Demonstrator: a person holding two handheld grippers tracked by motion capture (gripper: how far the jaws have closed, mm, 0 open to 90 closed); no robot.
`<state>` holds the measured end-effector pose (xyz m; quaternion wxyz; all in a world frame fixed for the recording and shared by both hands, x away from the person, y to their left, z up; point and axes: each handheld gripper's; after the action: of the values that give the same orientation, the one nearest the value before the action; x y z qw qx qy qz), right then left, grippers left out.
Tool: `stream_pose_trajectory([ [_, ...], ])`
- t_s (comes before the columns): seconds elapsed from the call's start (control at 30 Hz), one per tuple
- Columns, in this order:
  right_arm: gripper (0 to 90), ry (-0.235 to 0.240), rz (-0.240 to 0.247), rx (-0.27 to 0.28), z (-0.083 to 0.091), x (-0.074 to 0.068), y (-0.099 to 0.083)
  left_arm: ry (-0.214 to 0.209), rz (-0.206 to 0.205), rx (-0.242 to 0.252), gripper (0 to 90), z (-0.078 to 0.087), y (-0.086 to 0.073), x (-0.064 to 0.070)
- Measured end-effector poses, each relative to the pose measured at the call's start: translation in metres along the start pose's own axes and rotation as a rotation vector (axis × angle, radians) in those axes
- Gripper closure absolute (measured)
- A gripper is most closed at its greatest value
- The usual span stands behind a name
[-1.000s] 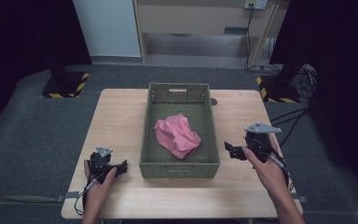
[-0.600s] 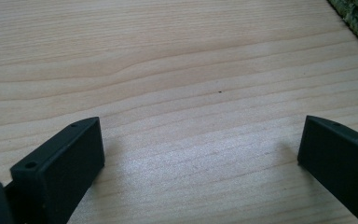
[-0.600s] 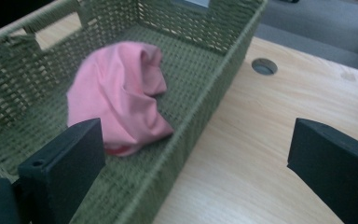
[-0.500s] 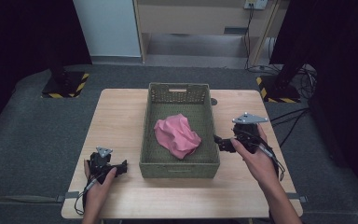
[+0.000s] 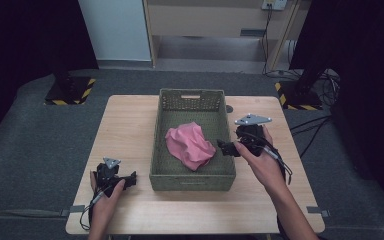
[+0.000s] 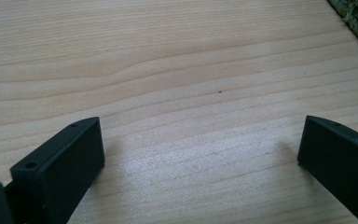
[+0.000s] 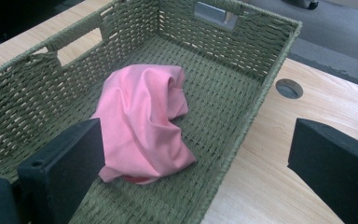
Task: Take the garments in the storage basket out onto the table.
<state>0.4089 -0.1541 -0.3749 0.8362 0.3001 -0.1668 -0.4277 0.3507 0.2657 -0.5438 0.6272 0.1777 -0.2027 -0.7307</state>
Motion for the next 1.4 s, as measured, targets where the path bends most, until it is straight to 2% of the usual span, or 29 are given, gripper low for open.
stream_pose_trajectory([
  [0.47, 3.4, 0.01, 0.019, -0.021, -0.014, -0.008, 0.011, 0.0, 0.0, 0.0, 0.0, 0.0, 0.0, 0.0],
  [0.8, 3.3, 0.029, 0.03, -0.038, -0.031, -0.017, 0.024, 0.0, 0.0, 0.0, 0.0, 0.0, 0.0, 0.0],
  [1.4, 3.3, 0.053, 0.015, -0.068, -0.061, -0.026, 0.036, 0.0, 0.0, 0.0, 0.0, 0.0, 0.0, 0.0],
])
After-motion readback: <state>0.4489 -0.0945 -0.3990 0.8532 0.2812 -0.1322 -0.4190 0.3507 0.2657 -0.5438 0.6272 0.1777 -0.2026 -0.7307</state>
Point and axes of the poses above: each handheld gripper's, and its own axes: z roughly backward along the jaws, y roughly out of its top, x roughly to its right, and after that the axes turned 13 degrees about -x, right-handed
